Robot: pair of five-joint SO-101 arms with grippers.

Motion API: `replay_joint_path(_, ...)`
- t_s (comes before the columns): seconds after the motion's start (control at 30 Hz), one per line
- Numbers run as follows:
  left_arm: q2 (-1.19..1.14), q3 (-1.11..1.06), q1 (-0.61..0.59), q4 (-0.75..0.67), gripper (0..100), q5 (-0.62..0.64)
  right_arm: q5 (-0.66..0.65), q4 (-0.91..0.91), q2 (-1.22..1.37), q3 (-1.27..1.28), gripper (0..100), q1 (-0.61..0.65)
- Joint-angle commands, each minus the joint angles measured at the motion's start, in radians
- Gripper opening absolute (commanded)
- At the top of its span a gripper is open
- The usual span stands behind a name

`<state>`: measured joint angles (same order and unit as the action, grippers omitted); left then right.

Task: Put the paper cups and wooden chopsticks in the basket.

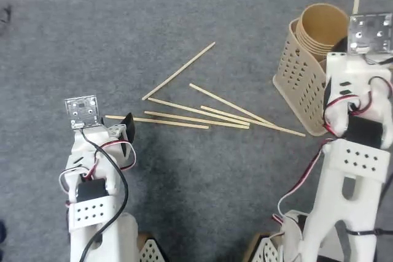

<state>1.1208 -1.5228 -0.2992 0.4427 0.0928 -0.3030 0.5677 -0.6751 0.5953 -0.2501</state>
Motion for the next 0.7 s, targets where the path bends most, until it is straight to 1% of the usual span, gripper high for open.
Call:
replay_joint_path(0.0, 0.018, 0.004, 0.008, -0.018, 22, -0.011, -0.018, -0.007, -0.036, 0.003, 30.2, -0.038)
replay_joint_path(0.03, 0.018, 0.004, 0.008, -0.018, 22, -0.011, -0.032, -0.001, -0.036, 0.005, 34.4, -0.041)
replay_joint_path(0.1, 0.018, 0.004, 0.008, -0.018, 22, -0.011, -0.058, 0.016, -0.036, 0.005, 35.5, -0.042)
replay_joint_path(0.23, 0.018, 0.004, 0.008, -0.018, 22, -0.011, -0.054, 0.047, -0.059, -0.002, 29.8, -0.035)
replay_joint_path(0.3, 0.018, 0.004, 0.009, -0.018, 22, -0.011, -0.012, 0.09, -0.097, -0.005, 26.2, -0.03)
replay_joint_path(0.37, 0.018, 0.004, 0.011, -0.018, 22, -0.011, 0.041, 0.147, -0.154, -0.006, 22.9, 0.001)
replay_joint_path(0.43, 0.018, 0.004, 0.011, -0.02, 22, -0.003, 0.069, 0.24, -0.226, -0.006, 19.8, 0.065)
replay_joint_path(0.5, 0.018, 0.01, 0.028, -0.021, 23, -0.002, 0.071, 0.349, -0.297, -0.003, 17.8, 0.16)
replay_joint_path(0.6, 0.02, 0.012, 0.078, -0.023, 23, 0.012, 0.075, 0.493, -0.367, 0.011, 16.9, 0.32)
replay_joint_path(0.67, 0.02, 0.012, 0.08, -0.017, 23, -0.006, 0.071, 0.541, -0.394, 0.051, 16.9, 0.404)
